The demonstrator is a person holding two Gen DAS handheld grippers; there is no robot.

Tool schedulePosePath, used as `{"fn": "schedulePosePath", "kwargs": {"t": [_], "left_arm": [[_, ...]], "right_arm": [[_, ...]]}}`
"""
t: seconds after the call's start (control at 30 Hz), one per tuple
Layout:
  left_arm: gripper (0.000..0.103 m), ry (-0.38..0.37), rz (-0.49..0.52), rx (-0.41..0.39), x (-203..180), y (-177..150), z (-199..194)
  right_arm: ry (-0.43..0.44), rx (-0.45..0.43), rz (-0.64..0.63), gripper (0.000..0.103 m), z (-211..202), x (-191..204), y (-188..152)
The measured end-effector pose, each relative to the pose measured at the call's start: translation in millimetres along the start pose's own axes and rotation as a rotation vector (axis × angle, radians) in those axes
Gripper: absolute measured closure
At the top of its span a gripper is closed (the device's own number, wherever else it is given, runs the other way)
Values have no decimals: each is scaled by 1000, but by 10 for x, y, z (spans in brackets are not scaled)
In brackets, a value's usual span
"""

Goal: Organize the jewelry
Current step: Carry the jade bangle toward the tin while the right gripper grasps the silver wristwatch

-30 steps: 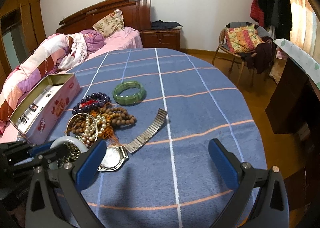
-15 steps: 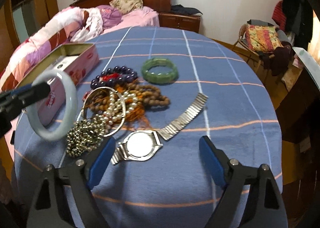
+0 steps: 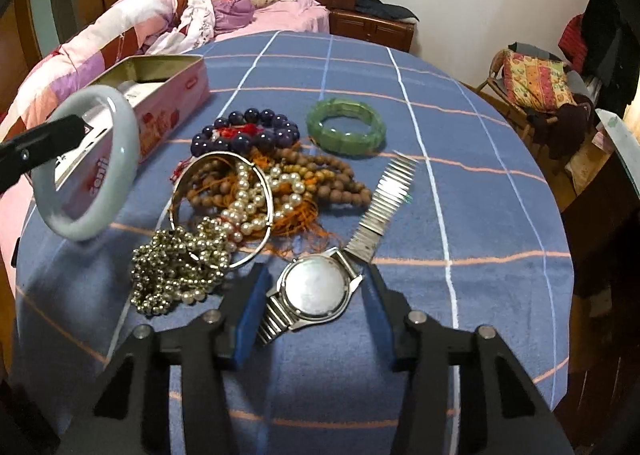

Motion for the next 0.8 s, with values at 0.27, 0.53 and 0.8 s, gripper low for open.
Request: {"fn": "schedulePosePath", "kwargs": {"t": [0.27,0.53,0.8], "left_arm": [[91,2,-13,-20,64,10,-68],[91,3,-14,-23,73,17,-106],[91,12,-15,-31,97,52,-153]], "right_arm": [[10,-23,-5,53,-69,22,-7],[21,-73,21,53,-208,-24,46],[27,-143,28,53,-416,-58,186]]}}
Point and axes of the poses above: each gripper's, at about its wrist camera, not at the fingertips, and z roughly the way its jaws point, x to its left, y to its top, the point moved 2 cm from there along z, roughly the way its jaws point, and after that the axes turned 8 degrees about x, right-handed, at the moved point
